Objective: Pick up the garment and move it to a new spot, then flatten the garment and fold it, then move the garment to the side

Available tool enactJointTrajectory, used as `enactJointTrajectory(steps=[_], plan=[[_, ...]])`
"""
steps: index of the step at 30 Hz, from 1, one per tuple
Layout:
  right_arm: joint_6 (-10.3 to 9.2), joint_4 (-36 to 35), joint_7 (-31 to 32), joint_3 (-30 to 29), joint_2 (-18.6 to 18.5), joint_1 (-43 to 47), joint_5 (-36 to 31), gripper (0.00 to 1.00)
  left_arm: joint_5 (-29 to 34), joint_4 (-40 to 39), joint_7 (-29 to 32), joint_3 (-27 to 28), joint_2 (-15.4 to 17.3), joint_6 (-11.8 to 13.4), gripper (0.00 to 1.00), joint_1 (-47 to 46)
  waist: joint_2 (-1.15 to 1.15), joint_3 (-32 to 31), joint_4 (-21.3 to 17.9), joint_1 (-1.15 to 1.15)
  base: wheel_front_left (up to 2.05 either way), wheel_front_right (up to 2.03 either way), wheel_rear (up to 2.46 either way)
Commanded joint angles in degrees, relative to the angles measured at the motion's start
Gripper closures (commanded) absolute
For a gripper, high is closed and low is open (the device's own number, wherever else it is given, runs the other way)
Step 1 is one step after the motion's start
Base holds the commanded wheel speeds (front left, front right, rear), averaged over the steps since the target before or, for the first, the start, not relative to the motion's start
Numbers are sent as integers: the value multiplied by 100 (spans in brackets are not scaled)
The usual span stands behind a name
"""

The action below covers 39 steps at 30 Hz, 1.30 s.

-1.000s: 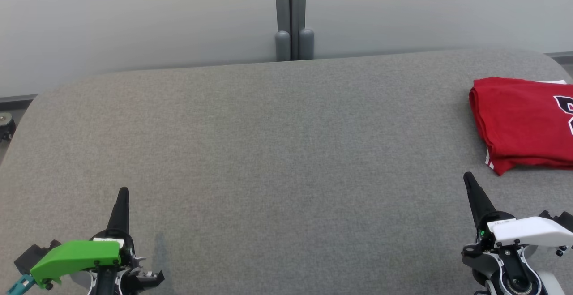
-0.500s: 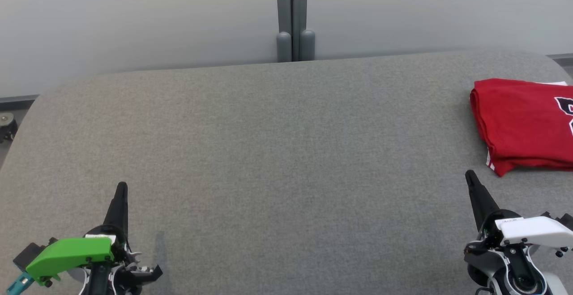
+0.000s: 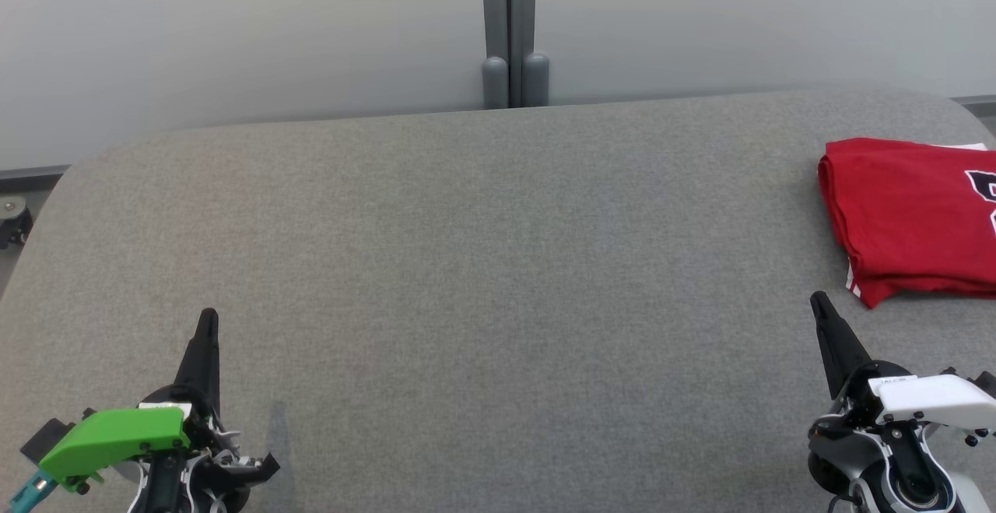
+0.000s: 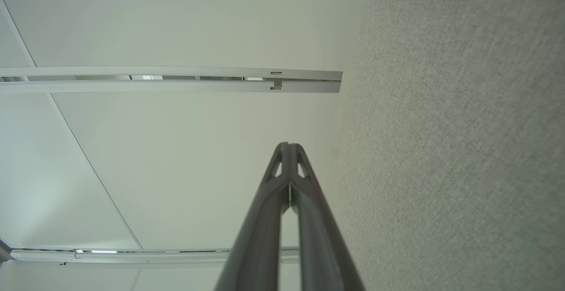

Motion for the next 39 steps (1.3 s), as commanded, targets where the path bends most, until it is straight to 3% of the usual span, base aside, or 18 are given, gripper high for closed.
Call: enactJointTrajectory(steps=[1, 39], plan=[[0, -24, 20, -13, -32, -40, 11, 100, -14, -20, 7, 23, 43, -20, 100, -68, 0, 0, 0, 0, 0, 0, 0], [0, -23, 20, -12, -32, -39, 11, 100, -2, -20, 11, 28, 33, -19, 100, -68, 0, 0, 0, 0, 0, 0, 0]])
